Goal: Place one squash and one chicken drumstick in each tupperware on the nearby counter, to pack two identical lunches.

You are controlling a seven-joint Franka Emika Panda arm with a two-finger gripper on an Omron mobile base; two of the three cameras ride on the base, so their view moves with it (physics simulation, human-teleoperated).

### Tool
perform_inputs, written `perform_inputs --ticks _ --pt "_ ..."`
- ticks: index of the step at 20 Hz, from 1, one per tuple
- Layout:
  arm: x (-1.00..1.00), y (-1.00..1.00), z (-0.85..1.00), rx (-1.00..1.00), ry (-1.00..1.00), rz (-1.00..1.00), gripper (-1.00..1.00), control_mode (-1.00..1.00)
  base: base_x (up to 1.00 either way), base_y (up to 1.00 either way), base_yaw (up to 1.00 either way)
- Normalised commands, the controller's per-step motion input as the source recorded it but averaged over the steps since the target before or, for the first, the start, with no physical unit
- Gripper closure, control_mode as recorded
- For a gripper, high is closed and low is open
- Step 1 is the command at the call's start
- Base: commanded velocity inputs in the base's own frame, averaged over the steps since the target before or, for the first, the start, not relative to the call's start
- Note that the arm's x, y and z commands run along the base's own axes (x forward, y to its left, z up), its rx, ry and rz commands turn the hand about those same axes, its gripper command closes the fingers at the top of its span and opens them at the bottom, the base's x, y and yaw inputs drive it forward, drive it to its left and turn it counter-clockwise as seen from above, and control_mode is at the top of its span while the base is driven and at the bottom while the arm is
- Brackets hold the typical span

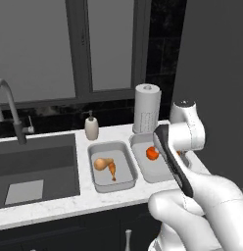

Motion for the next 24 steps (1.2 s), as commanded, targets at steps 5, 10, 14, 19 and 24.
perform_inputs --ticks 5,10,14,19,24 --pt "0.47 -0.01 -0.71 0.0 0.14 0.0 1.0 -1.0 0.0 0.0 0.0" --pt "0.5 0.0 -0.45 0.0 0.03 0.0 1.0 -1.0 0.0 0.0 0.0" --pt "0.46 0.0 -0.52 0.0 0.0 0.0 1.0 -1.0 0.0 0.0 0.0" --pt "0.22 0.0 -0.57 0.0 0.0 0.0 1.0 -1.0 0.0 0.0 0.0" --pt "0.22 0.0 -0.47 0.0 0.0 0.0 1.0 -1.0 0.0 0.0 0.0"
